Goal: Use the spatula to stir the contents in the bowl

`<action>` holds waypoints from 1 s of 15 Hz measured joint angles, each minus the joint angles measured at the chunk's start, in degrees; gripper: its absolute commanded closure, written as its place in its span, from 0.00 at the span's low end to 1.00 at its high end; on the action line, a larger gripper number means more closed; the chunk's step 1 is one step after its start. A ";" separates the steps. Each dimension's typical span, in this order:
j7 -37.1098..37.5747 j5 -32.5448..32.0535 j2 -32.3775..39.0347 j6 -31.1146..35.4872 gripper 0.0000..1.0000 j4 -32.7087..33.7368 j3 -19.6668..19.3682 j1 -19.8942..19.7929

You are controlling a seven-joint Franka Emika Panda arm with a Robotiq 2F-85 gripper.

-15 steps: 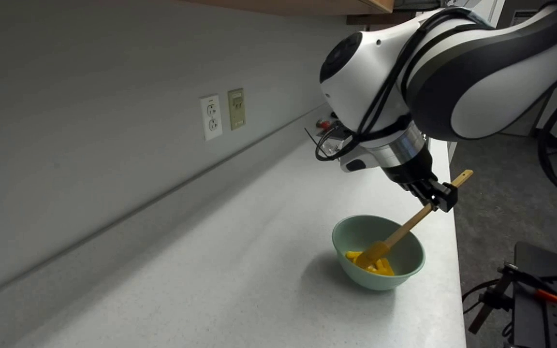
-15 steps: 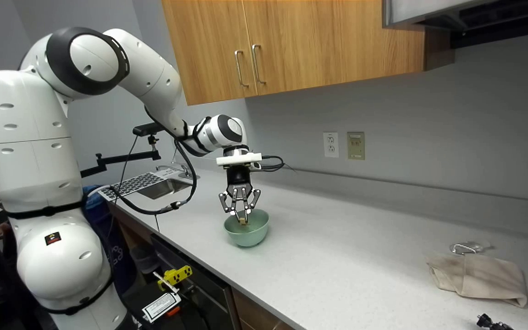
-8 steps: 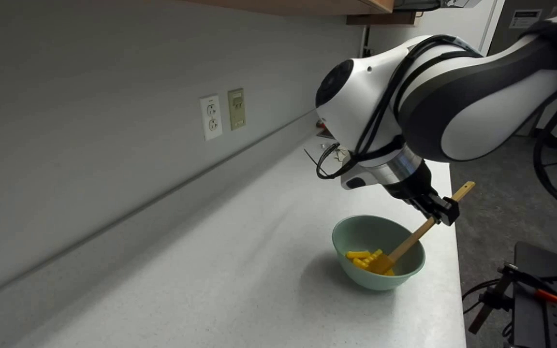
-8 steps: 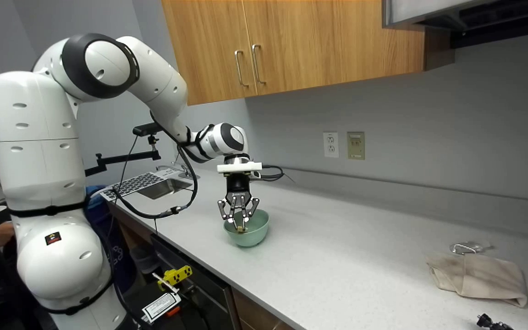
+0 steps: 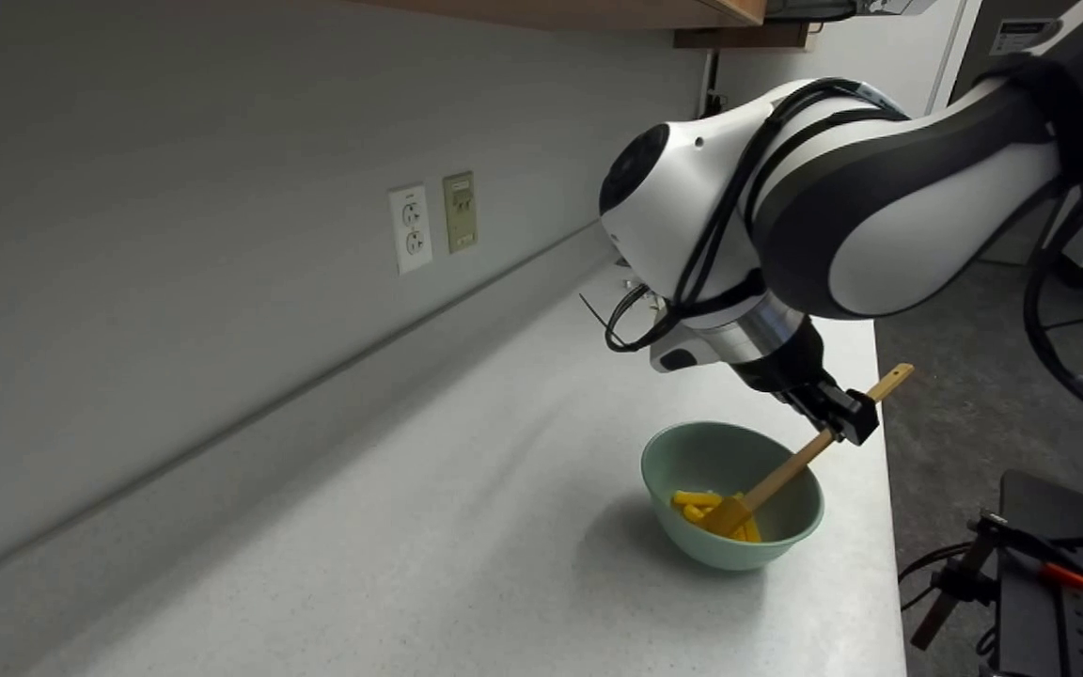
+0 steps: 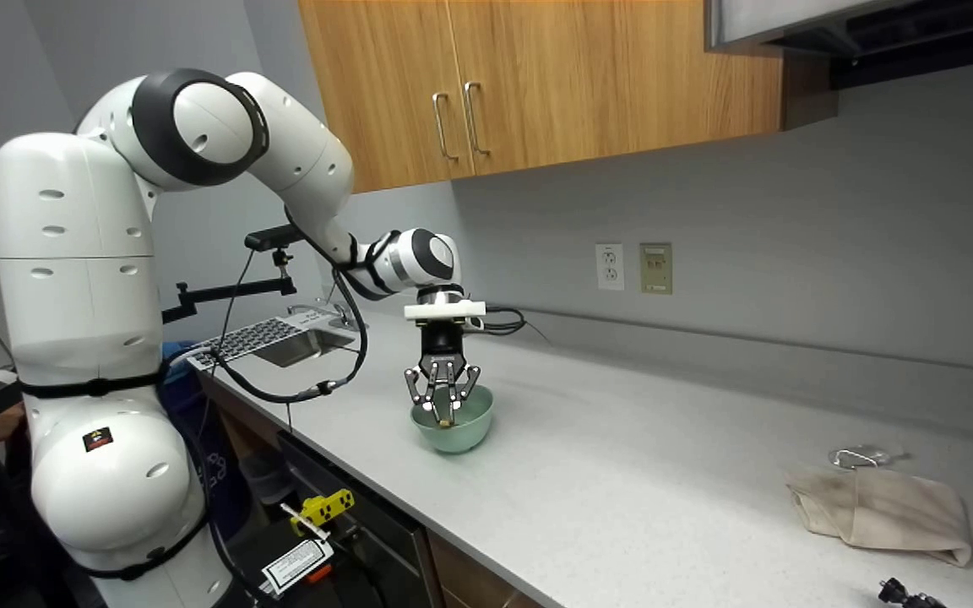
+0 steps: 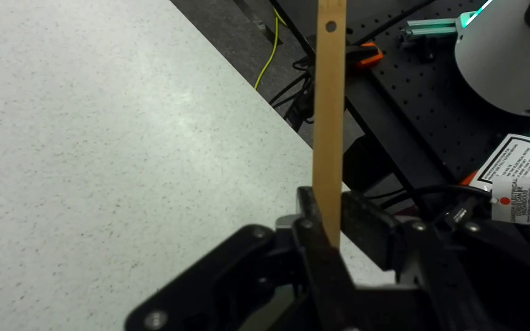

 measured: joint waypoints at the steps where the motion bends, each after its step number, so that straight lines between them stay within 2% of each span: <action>1: 0.00 -0.46 0.00 0.00 0.94 0.18 0.00 0.02; 15: -0.12 -5.59 -1.87 -0.10 0.94 0.41 0.71 0.63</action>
